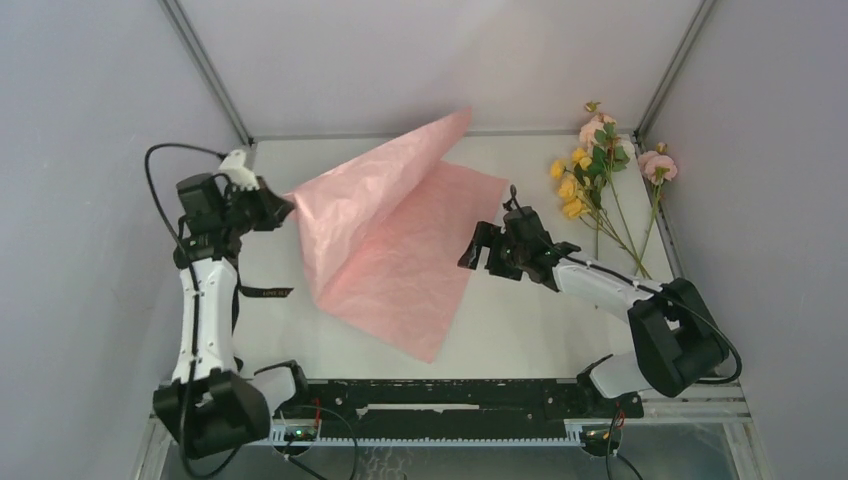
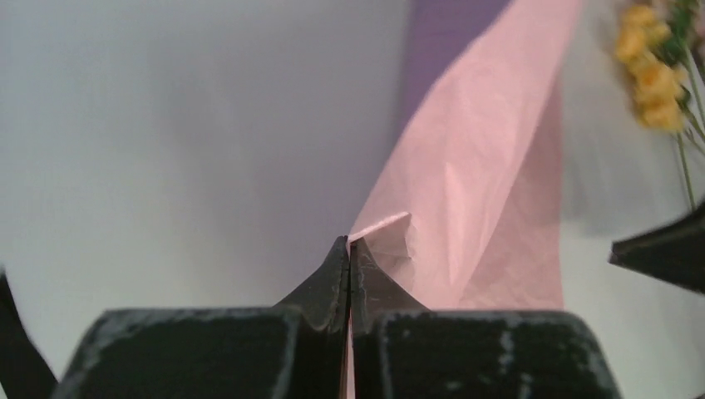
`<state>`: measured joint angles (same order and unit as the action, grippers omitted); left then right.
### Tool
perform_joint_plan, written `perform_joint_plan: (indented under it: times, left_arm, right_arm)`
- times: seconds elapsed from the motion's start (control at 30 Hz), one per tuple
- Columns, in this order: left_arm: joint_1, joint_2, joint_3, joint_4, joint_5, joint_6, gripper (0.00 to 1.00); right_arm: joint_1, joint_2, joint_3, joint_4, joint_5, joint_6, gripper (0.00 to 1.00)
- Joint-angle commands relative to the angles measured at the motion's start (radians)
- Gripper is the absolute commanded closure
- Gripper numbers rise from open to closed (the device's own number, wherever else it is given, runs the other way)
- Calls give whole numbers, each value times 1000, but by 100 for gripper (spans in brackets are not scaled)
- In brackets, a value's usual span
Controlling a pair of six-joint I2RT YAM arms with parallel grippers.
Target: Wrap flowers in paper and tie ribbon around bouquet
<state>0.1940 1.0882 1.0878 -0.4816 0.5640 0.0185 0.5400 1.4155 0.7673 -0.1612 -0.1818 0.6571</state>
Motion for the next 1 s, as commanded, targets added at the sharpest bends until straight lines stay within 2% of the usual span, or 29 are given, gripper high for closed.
perform_joint_plan:
  times: [0.0, 0.17, 0.33, 0.43, 0.57, 0.77, 0.87, 0.97]
  left_arm:
    - [226, 74, -172, 163, 80, -230, 100]
    - [353, 231, -234, 187, -26, -170, 100]
    - [363, 332, -209, 174, -108, -33, 100]
    - [299, 379, -165, 106, -176, 105, 100]
    - [130, 434, -128, 59, -246, 216, 100]
    - [32, 541, -39, 83, -248, 127, 100]
    - [31, 548, -40, 62, -238, 106, 100]
    - [48, 499, -92, 49, -229, 98, 100]
  right_arm:
    - [-40, 21, 0, 118, 5, 52, 2]
    - [-129, 123, 3, 222, -35, 86, 6]
    - [-197, 190, 48, 205, -27, 89, 10]
    - [-216, 162, 49, 168, 15, 67, 11]
    - [-240, 64, 48, 39, 132, -8, 11]
    - [-348, -140, 54, -123, 199, -167, 11]
    - [-496, -180, 132, -247, 137, -317, 11]
    - [-633, -136, 269, -425, 162, -447, 11]
